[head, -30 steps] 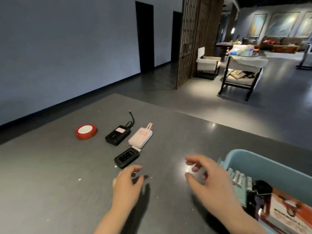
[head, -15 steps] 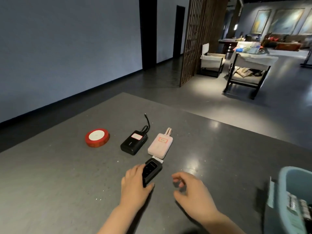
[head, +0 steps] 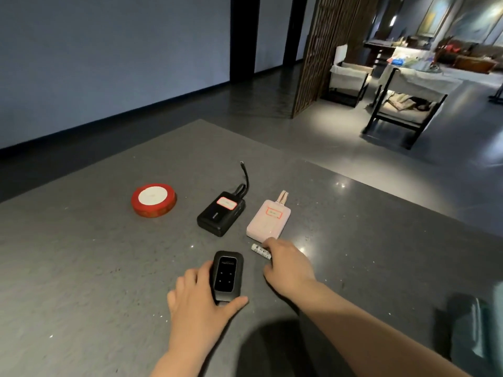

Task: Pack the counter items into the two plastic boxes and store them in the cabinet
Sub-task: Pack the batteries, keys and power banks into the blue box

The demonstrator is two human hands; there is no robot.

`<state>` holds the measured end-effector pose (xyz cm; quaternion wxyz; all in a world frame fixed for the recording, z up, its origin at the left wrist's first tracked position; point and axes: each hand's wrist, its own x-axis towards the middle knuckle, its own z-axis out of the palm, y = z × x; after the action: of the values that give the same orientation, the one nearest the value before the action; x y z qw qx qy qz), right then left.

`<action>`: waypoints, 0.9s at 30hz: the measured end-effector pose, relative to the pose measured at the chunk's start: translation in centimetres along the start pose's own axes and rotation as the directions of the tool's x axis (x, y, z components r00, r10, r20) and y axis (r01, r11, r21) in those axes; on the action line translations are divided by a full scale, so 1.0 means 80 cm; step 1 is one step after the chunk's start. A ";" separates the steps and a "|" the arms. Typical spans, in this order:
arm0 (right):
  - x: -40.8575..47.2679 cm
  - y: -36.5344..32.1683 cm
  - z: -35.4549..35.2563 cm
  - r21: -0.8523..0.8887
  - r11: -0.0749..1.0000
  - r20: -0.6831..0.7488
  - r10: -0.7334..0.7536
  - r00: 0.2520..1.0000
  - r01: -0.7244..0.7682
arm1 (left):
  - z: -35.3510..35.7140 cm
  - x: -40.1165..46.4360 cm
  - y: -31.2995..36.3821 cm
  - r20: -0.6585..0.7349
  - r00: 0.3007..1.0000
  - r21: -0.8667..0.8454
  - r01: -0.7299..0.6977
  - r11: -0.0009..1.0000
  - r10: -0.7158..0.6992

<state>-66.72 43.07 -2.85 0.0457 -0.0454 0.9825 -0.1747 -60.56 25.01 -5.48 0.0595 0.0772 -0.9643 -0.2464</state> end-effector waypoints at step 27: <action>-0.099 0.014 -0.075 0.278 0.960 -0.142 0.030 0.989 0.011 | -0.043 0.015 0.052 0.290 0.924 -0.252 -0.178 0.951 0.250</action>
<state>-59.59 46.97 3.00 -0.0188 -0.0211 0.9491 -0.3137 -61.71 26.80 -0.34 -0.0619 -0.0769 -0.9304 -0.3531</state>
